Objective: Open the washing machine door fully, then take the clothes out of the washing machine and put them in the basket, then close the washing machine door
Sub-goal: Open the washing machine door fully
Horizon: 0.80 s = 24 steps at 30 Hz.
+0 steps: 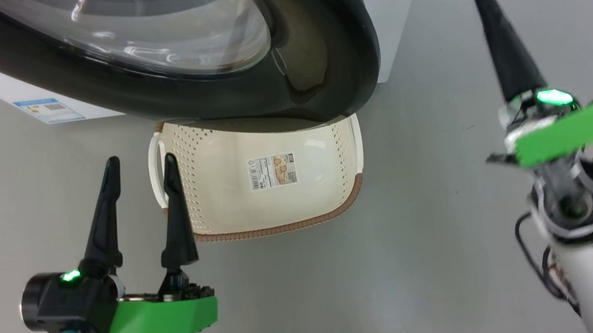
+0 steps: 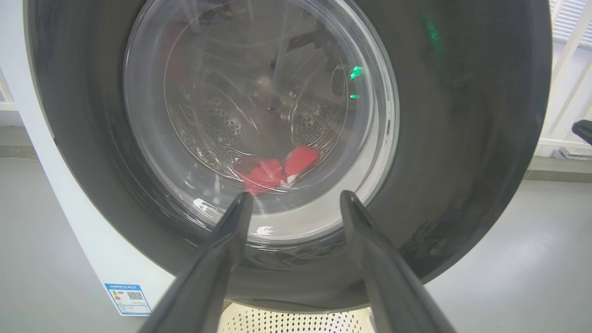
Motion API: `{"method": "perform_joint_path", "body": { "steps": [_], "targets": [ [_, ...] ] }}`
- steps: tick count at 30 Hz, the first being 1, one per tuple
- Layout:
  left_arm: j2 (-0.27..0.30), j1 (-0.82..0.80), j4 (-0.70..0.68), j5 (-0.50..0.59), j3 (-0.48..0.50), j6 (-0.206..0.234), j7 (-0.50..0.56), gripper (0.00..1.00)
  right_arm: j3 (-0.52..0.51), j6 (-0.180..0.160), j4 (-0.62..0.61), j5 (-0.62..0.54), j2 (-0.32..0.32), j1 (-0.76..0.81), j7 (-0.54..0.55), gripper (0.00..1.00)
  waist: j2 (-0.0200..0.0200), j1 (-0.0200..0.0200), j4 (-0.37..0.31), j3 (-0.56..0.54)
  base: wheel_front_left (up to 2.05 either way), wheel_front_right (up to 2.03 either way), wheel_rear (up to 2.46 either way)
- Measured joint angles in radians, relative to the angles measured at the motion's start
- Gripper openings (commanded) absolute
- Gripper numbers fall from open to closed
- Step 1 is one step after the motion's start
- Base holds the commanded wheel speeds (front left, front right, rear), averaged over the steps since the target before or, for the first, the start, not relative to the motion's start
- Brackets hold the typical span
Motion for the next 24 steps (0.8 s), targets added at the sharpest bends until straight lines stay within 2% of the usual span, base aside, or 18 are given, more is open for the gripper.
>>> {"method": "perform_joint_path", "body": {
  "steps": [4, 11, 17, 24],
  "targets": [
    [0.000, 0.000, 0.000, 0.000, -0.005, 0.000, 0.000, 1.00, -0.011, 0.000, 0.046, 0.244, -0.010, -0.077, 0.168, 0.00, 0.0000, 0.0000, 0.005, 0.007, 0.00, 0.00, 0.00],
    [0.000, -0.002, 0.000, 0.000, -0.033, 0.000, 0.000, 1.00, -0.039, 0.000, 0.209, 0.537, -0.040, -0.219, 0.461, 0.00, 0.0000, 0.0000, 0.026, 0.026, 0.00, 0.00, 0.00],
    [0.000, -0.003, 0.000, 0.002, -0.050, 0.003, 0.000, 1.00, 0.010, 0.000, 0.342, 0.664, -0.082, -0.341, 0.661, 0.00, 0.0000, 0.0000, 0.047, 0.041, 0.00, 0.00, 0.00],
    [0.000, -0.004, -0.006, -0.002, -0.063, 0.008, 0.000, 1.00, 0.077, 0.000, 0.405, 0.725, -0.105, -0.423, 0.775, 0.00, 0.0000, 0.0000, 0.062, 0.046, 0.00, 0.00, 0.00]
  ]
}}
